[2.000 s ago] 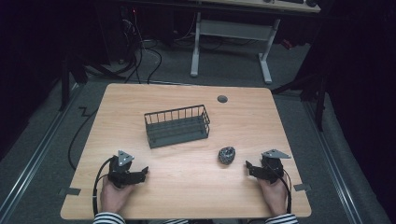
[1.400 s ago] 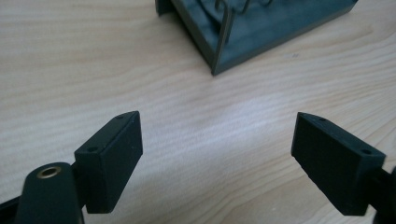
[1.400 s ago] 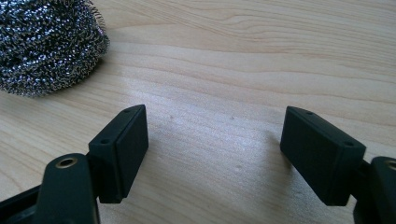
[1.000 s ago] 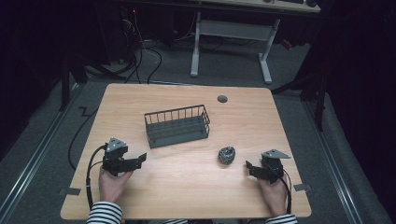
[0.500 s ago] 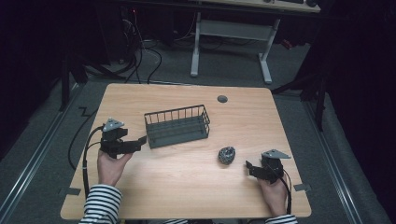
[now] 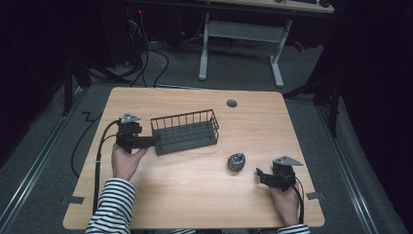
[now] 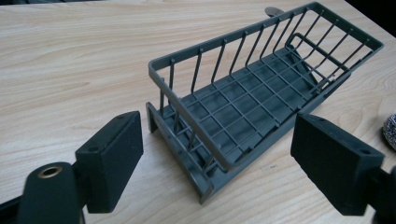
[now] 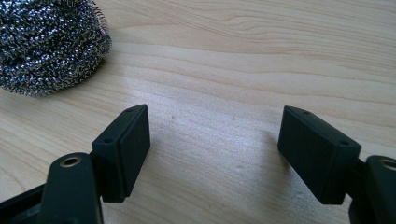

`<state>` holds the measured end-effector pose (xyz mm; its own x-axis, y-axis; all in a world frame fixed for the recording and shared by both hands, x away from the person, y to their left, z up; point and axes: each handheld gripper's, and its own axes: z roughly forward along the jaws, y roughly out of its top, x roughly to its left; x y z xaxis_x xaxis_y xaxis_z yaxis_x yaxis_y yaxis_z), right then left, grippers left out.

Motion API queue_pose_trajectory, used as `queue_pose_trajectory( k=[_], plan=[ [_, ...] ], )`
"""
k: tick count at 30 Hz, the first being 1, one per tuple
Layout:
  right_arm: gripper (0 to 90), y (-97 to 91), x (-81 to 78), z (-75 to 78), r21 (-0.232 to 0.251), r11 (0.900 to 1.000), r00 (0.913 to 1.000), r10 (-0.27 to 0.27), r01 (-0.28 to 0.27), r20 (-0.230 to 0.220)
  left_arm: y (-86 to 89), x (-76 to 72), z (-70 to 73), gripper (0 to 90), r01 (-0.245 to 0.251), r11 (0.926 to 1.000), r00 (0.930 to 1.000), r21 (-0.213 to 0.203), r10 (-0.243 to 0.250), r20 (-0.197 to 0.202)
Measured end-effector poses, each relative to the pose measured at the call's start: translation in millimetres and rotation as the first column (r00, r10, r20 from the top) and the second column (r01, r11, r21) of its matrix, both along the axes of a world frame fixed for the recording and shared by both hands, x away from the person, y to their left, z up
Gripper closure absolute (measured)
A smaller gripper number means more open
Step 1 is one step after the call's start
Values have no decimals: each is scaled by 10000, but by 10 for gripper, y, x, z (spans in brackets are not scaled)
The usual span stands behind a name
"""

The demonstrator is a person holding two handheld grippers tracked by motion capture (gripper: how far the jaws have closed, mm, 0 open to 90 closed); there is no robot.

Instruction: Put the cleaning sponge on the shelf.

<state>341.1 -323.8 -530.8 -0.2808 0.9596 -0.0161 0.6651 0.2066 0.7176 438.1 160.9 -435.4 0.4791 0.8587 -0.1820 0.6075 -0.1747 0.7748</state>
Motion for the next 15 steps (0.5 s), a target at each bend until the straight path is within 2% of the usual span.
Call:
queue_pose_trajectory(
  k=[3,5,15],
  plan=[
    [253,0,0,0,0,10000,10000,0,0,1,-26,29,-5,193,20,10000,10000,16,-20,6],
    [254,-1,0,0,-8,10000,10000,8,-8,7,-61,68,-17,199,1,9999,10000,115,0,-61],
    [257,1,0,-1,-28,10000,10000,16,-16,27,-82,185,-121,274,-189,9998,9990,114,194,-391]
  ],
)
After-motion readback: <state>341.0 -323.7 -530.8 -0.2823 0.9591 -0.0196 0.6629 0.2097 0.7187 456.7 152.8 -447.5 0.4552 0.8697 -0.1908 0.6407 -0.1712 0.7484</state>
